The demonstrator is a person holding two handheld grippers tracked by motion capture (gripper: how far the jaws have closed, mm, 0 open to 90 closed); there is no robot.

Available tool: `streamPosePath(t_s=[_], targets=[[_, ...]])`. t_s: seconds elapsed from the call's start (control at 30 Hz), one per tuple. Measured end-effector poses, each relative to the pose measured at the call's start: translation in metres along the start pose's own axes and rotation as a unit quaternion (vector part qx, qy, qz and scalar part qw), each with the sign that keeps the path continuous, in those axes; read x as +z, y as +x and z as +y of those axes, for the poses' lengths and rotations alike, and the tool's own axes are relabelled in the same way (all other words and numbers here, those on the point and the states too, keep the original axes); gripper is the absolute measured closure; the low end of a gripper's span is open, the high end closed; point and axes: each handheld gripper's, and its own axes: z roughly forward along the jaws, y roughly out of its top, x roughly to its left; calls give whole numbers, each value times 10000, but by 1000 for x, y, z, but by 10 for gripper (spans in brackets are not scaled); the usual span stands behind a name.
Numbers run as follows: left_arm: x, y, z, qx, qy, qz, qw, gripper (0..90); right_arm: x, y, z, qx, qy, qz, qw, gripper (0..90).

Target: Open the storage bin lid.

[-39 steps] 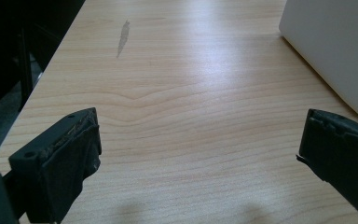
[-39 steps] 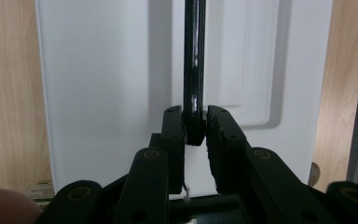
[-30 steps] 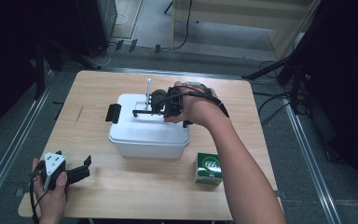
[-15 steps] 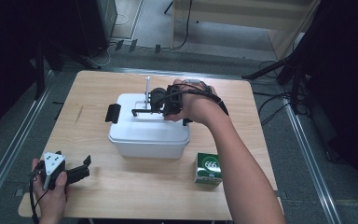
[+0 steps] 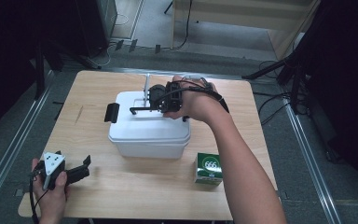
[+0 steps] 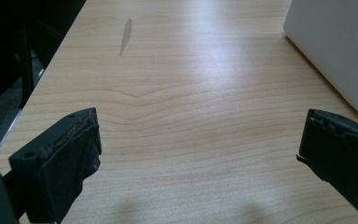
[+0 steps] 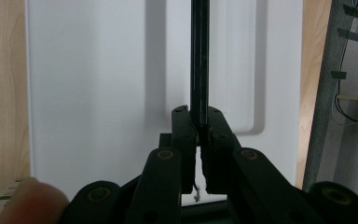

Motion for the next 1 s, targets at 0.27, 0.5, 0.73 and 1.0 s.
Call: streamPosePath(t_s=[0.27, 0.5, 0.73, 1.0], targets=[[0, 0, 0, 22, 13, 12, 10000, 0, -12, -3, -1, 41, -122, -22, 9999, 857], [0, 0, 0, 25, 10, 25, 10000, 0, -25, -4, -10, 151, -79, -91, 9998, 857], [0, 0, 0, 49, 25, 30, 10000, 0, -32, -7, -23, 124, -118, -107, 9998, 857], [0, 0, 0, 58, 29, 29, 10000, 0, -41, -7, -43, 289, -92, -123, 9995, 857]])
